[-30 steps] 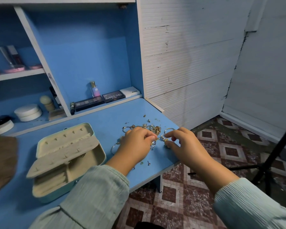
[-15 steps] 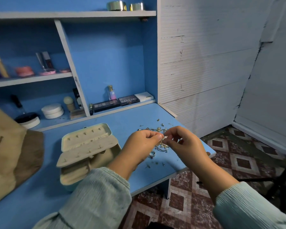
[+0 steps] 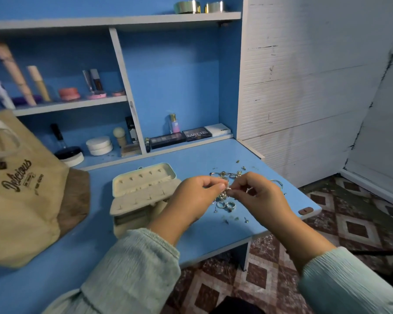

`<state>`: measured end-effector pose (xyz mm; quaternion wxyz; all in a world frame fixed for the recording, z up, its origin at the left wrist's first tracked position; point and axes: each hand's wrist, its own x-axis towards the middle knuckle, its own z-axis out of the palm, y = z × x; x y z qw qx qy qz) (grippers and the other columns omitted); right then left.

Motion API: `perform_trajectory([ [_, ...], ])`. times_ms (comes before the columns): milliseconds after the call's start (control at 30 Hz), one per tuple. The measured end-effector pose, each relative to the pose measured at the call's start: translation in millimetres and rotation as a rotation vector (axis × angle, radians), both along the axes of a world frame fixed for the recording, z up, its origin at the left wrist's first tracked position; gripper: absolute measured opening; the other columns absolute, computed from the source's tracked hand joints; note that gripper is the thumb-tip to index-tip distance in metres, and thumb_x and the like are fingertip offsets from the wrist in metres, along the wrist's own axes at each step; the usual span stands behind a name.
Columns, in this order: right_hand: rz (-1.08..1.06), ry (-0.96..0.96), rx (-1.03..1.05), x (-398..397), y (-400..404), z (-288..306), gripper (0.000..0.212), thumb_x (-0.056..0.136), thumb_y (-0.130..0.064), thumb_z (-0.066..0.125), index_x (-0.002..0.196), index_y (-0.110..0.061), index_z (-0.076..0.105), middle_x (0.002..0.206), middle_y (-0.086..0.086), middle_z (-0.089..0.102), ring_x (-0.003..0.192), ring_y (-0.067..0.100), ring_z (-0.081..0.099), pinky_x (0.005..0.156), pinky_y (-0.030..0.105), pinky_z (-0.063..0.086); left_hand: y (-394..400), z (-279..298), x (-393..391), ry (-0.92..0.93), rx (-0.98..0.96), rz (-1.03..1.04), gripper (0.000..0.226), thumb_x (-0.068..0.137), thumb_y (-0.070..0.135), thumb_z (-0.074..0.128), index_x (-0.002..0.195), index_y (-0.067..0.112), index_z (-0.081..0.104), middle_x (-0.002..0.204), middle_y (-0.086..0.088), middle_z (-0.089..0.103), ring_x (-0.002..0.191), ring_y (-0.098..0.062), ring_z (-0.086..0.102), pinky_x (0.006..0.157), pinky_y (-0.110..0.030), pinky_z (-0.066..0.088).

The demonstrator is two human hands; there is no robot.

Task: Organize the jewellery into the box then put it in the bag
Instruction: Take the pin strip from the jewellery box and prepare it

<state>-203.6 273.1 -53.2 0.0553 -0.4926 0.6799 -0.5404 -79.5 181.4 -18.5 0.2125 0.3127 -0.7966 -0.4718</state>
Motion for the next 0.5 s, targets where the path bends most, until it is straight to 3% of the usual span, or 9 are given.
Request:
perform_trajectory([
  [67, -0.016, -0.027, 0.041, -4.1, 4.4, 1.2, 0.027, 0.075, -0.013, 0.075, 0.065, -0.029, 0.058, 0.067, -0.007, 0.060, 0.063, 0.004, 0.051, 0.057, 0.014, 0.041, 3.9, -5.5, -0.4, 0.011, -0.030, 0.024, 0.008, 0.087, 0.030, 0.064, 0.083, 0.037, 0.066, 0.080, 0.013, 0.067, 0.068, -0.004, 0.057, 0.052, -0.008, 0.039],
  [167, -0.008, -0.082, 0.106, -8.5, 11.6, 3.8, 0.019, 0.075, -0.018, 0.076, 0.066, -0.027, 0.062, 0.068, -0.004, 0.063, 0.062, 0.005, 0.052, 0.061, 0.020, 0.044, 11.6, -11.8, -3.7, -0.010, -0.138, 0.075, 0.003, 0.084, 0.035, 0.067, 0.081, 0.034, 0.067, 0.062, 0.016, 0.057, 0.044, 0.004, 0.044, 0.041, -0.009, 0.032],
  [300, 0.020, -0.106, 0.172, -12.6, 18.0, 10.6, 0.016, 0.077, -0.018, 0.075, 0.068, -0.025, 0.064, 0.066, -0.001, 0.062, 0.055, 0.001, 0.046, 0.052, 0.012, 0.039, 16.5, -18.0, -9.8, 0.054, -0.233, 0.062, 0.004, 0.086, 0.033, 0.065, 0.081, 0.034, 0.065, 0.060, 0.020, 0.050, 0.051, 0.009, 0.046, 0.048, -0.009, 0.033],
  [500, 0.025, 0.000, 0.276, -21.2, 24.9, 14.1, 0.012, 0.083, -0.016, 0.068, 0.077, -0.026, 0.067, 0.075, -0.011, 0.063, 0.059, -0.005, 0.050, 0.052, 0.006, 0.038, 16.2, -38.7, -4.8, 0.121, -0.313, 0.088, 0.013, 0.088, 0.030, 0.062, 0.076, 0.034, 0.057, 0.070, 0.016, 0.051, 0.068, -0.003, 0.047, 0.058, -0.008, 0.035],
])
